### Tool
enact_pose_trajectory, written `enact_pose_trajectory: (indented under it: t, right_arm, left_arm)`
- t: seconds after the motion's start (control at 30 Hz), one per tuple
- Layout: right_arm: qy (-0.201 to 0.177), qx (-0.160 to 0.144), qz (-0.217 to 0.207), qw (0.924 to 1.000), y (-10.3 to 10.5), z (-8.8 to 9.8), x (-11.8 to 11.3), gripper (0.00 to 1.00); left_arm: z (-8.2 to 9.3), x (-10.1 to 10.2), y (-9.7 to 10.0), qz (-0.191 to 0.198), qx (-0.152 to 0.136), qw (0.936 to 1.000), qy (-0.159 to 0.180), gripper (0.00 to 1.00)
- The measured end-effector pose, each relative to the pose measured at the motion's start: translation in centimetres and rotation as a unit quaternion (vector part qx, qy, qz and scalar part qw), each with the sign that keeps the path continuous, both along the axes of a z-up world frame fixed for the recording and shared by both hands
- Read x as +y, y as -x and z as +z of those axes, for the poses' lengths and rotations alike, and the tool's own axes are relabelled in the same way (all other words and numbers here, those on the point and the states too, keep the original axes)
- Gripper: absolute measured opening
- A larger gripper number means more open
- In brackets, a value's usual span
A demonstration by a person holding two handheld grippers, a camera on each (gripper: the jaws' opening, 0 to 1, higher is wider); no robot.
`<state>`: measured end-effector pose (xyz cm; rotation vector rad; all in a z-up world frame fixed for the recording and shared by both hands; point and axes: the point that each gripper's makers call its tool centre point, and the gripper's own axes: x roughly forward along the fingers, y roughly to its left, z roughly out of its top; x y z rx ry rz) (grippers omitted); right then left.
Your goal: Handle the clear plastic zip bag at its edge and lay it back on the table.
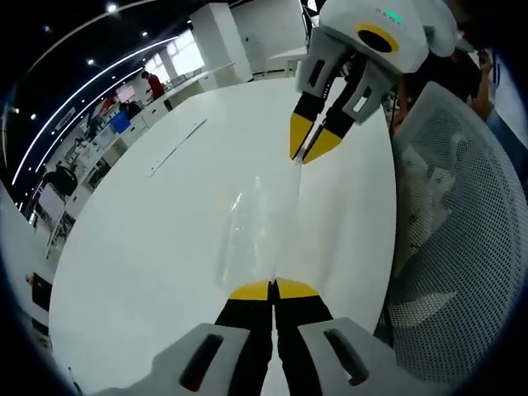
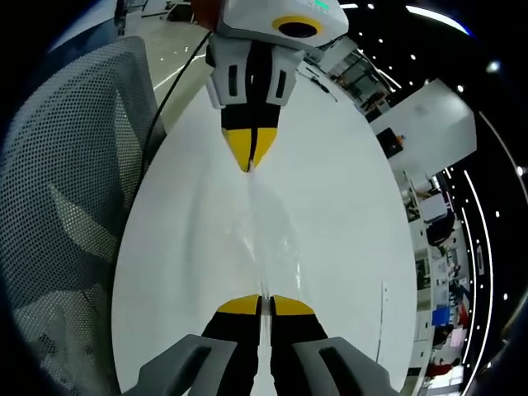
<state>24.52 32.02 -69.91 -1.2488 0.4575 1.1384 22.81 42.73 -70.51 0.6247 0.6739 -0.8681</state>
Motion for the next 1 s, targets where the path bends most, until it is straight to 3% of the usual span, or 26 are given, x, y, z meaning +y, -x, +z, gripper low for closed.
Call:
enact_pose_trajectory:
  t: [0.87, 0.93, 1.0]
  right_arm:
    - [0.005, -0.001, -0.006, 1.0000, -0.23, -0.04, -0.92, 0.00]
    - [-0.002, -0.003, -0.004, 1.0000, -0.24, 0.23, -0.82, 0.00]
    - [-0.034, 0.011, -0.017, 0.9992, -0.12, 0.74, -0.35, 0.01]
  left_arm:
    - [-0.21, 0.53, -0.12, 0.003, 0.001, 1.0000, -0.007, 0.00]
    - [-0.08, 0.56, -0.09, 0.002, -0.001, 1.0000, -0.007, 0.00]
    - [0.10, 0.61, 0.06, 0.001, -0.002, 1.0000, -0.009, 0.00]
